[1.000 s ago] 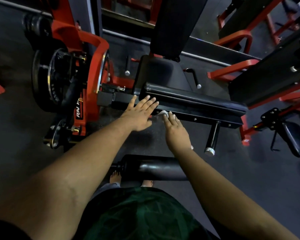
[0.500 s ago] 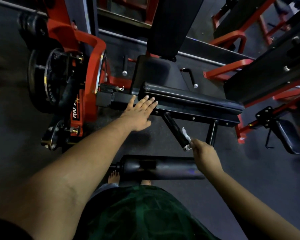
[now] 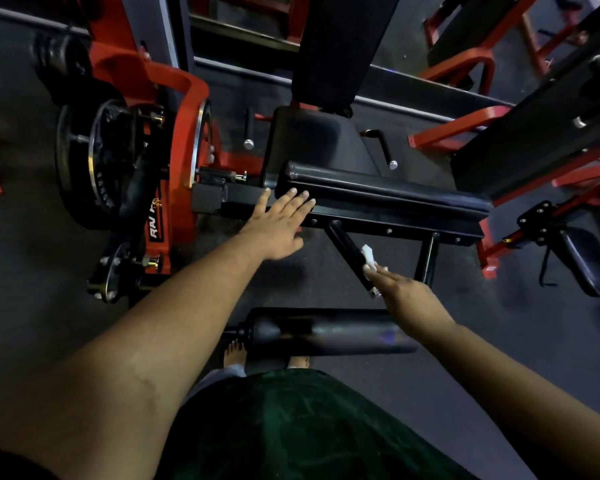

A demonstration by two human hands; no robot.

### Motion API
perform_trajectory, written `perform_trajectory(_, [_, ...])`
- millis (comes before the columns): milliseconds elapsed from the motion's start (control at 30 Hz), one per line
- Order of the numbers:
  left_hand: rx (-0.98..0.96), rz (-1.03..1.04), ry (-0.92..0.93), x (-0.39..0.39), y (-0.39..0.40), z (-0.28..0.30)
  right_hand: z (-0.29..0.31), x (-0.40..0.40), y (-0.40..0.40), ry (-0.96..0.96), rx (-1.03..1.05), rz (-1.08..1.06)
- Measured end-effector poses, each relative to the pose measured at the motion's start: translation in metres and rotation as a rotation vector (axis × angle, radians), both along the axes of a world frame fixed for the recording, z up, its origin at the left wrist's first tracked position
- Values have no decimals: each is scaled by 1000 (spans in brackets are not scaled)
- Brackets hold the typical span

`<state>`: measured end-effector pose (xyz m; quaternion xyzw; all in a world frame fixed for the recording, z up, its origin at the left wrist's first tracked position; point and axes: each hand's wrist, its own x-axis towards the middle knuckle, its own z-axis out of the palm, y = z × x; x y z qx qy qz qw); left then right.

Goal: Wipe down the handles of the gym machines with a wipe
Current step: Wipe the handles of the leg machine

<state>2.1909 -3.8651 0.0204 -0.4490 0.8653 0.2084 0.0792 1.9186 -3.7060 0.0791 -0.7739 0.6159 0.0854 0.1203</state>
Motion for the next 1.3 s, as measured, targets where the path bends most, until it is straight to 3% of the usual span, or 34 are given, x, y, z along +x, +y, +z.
perform_trajectory(100, [-7, 4, -9, 0, 0, 1, 20, -3, -4, 14, 29, -14])
perform_trajectory(233, [-9, 15, -17, -2, 1, -1, 5, 42, -52, -79, -95, -32])
perform_trajectory(400, [-5, 22, -25, -4, -1, 0, -21, 50, -70, 40, 25, 225])
perform_trajectory(567, [-15, 31, -14, -4, 0, -4, -7, -8, -31, -149, 36, 392])
perform_trajectory(633, [-19, 35, -12, -5, 0, -5, 0, -28, -18, -378, 35, 230])
perform_trajectory(733, [-23, 37, -29, -4, 0, -5, -10, -31, -26, -661, -74, -242])
perform_trajectory(800, [-17, 37, -35, -5, 0, -4, -25, -11, -47, -925, 43, -639])
perform_trajectory(867, [-1, 36, -46, -6, -1, -1, -35, 10, -73, -1165, 285, -909])
perform_trajectory(967, [13, 41, -71, -6, -3, 1, -35, 22, -97, -1301, 667, -937])
perform_trajectory(1033, [12, 38, -86, -7, -2, 2, -34, 17, -95, -1362, 804, -913])
perform_trajectory(1300, [15, 58, -86, -11, 0, 6, -26, -12, -33, -1021, 654, -794])
